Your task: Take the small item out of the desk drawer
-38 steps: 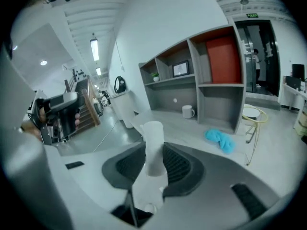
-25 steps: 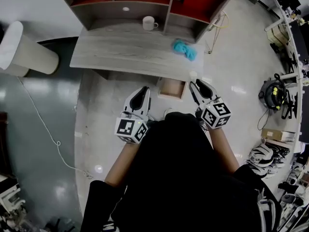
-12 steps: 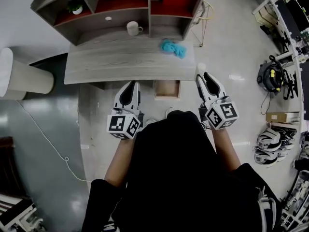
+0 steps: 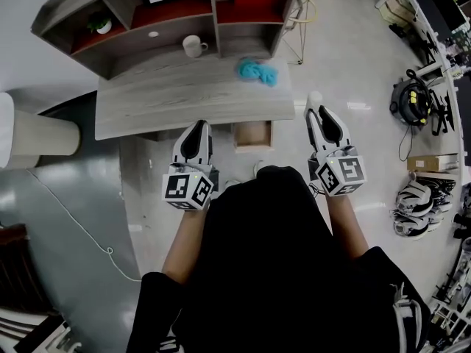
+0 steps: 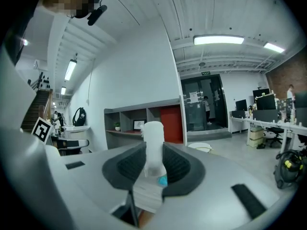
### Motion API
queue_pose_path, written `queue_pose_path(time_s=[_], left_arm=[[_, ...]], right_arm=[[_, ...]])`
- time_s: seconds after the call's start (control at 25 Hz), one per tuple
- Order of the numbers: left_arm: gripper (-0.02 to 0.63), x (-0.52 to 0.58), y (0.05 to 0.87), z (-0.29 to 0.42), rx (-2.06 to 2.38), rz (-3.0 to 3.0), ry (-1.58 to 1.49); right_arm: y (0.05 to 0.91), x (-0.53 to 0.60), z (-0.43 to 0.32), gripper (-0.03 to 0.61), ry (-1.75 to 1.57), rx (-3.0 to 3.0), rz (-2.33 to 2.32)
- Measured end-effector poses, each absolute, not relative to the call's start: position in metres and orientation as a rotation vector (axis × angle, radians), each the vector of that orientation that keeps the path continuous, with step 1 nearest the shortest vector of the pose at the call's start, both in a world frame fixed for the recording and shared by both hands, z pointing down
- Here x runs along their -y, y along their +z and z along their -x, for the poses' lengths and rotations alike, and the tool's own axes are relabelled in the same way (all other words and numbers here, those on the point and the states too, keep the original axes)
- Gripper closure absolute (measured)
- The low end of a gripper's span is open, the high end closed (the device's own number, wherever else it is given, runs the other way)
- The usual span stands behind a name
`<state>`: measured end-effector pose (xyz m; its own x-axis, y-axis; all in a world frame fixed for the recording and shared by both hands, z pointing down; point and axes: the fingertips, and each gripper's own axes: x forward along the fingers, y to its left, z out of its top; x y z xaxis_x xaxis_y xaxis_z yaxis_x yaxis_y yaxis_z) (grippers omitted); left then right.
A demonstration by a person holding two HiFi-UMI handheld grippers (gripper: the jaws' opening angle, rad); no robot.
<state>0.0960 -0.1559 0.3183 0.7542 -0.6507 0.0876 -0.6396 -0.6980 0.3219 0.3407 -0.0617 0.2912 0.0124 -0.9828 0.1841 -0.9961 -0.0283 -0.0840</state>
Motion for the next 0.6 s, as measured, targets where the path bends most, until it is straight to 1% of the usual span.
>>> queue_pose_path(time_s=[0.6], left_arm=[[0.588, 0.165, 0.328, -0.092, 1.036, -2.592, -0.025]], right_arm=[[0.303, 0.062, -0.354, 0.474, 0.313, 2.093, -2.192]])
